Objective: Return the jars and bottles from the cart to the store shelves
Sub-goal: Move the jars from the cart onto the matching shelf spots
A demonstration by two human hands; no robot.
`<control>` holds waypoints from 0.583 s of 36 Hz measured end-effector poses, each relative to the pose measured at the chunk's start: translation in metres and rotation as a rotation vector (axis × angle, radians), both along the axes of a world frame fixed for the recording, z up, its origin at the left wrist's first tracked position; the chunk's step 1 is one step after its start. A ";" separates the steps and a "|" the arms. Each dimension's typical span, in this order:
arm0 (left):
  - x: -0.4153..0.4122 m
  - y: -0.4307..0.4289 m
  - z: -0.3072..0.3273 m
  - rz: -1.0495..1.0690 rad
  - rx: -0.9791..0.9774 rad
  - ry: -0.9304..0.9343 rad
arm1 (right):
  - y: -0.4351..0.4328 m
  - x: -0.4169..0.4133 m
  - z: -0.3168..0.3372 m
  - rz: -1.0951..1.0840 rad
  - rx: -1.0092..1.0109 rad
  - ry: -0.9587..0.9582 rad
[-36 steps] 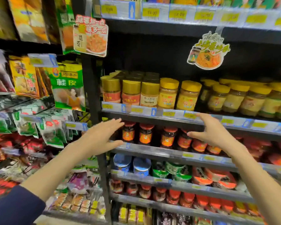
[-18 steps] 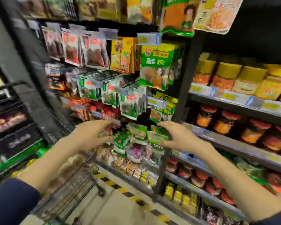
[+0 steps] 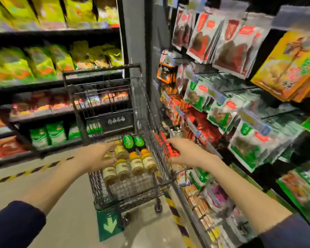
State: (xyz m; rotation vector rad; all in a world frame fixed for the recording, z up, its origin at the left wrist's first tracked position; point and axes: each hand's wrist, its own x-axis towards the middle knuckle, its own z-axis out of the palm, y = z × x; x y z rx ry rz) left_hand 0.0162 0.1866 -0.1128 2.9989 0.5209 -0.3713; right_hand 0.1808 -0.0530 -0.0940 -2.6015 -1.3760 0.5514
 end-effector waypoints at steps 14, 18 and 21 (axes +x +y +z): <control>0.023 0.048 -0.096 0.502 -0.354 0.074 | 0.157 0.073 -0.105 0.256 -0.156 0.269; 0.038 0.062 -0.126 0.594 -0.485 0.066 | 0.188 0.077 -0.143 0.235 -0.175 0.395; 0.053 0.077 -0.161 0.621 -0.548 0.076 | 0.210 0.085 -0.176 0.190 -0.197 0.476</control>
